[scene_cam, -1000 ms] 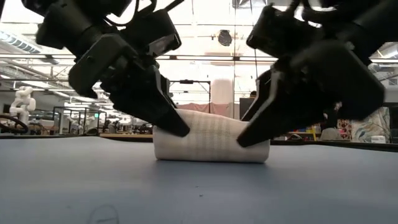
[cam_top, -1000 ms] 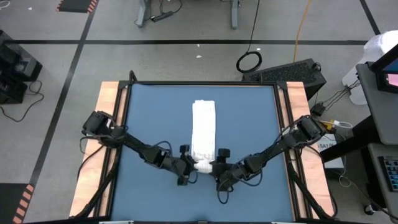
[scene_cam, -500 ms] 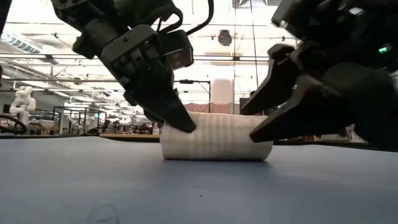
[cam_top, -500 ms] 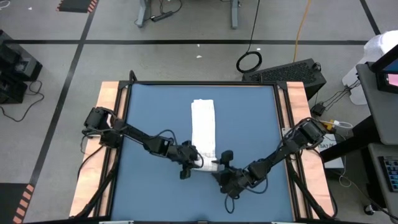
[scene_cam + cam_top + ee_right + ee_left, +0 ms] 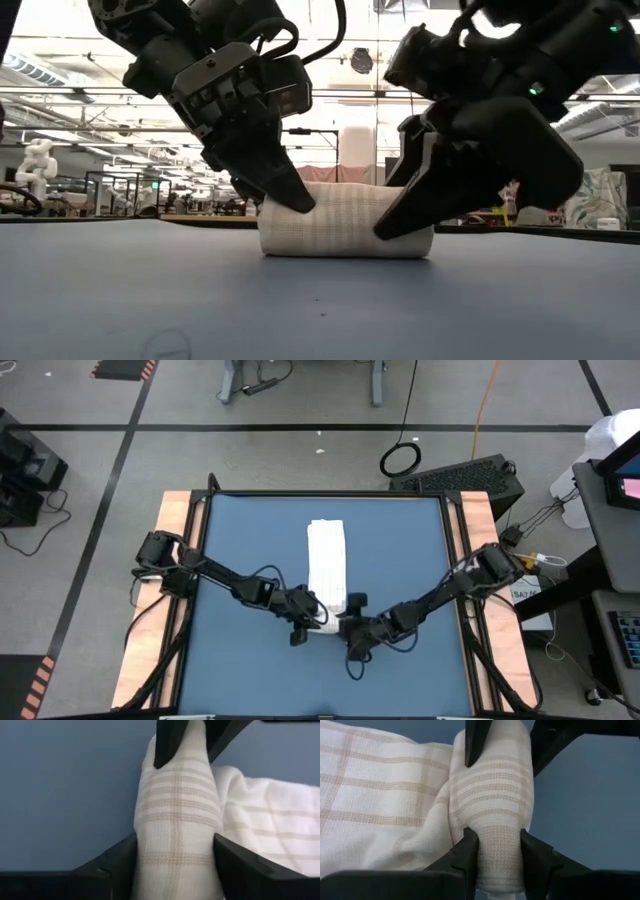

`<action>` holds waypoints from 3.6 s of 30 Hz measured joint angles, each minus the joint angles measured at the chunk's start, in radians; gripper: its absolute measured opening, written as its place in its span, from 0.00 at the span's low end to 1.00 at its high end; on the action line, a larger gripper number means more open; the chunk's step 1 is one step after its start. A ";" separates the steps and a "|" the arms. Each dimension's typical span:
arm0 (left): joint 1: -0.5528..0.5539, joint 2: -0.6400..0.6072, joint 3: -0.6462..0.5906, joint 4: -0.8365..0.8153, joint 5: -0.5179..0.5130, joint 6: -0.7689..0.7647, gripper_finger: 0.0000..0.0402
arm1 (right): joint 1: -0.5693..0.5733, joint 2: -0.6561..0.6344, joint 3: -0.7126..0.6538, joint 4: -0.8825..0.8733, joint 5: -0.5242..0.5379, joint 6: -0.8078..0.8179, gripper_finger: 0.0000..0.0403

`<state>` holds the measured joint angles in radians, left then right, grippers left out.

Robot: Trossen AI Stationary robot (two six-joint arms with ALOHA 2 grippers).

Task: Roll towel into tight, uniform cylinder
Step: Roll the white towel

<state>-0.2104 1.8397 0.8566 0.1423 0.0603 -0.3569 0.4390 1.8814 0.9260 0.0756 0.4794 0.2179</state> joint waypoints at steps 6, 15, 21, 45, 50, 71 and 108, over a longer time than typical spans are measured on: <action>0.000 -0.016 -0.002 0.019 -0.021 -0.001 0.34 | -0.045 -0.002 0.002 -0.024 -0.105 0.059 0.50; -0.070 -0.123 -0.006 -0.023 -0.295 0.089 0.61 | -0.107 -0.001 0.003 -0.038 -0.220 0.143 0.50; -0.169 -0.136 -0.005 0.000 -0.435 0.237 0.65 | -0.138 0.000 0.002 -0.036 -0.279 0.146 0.50; -0.195 -0.018 0.002 -0.014 -0.520 0.262 0.65 | -0.170 -0.002 0.000 -0.033 -0.351 0.154 0.50; -0.157 -0.002 0.003 -0.018 -0.442 0.215 0.57 | -0.169 -0.002 0.000 -0.033 -0.342 0.123 0.50; 0.062 -0.001 0.003 -0.009 0.070 0.100 0.31 | 0.129 -0.019 -0.004 0.030 0.247 -0.253 0.71; 0.084 -0.045 -0.002 0.024 0.038 0.082 0.36 | -0.048 0.022 0.004 -0.095 0.017 0.045 0.55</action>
<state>-0.1261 1.7947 0.8545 0.1660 0.0985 -0.2751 0.3907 1.9032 0.9302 -0.0198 0.4964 0.2630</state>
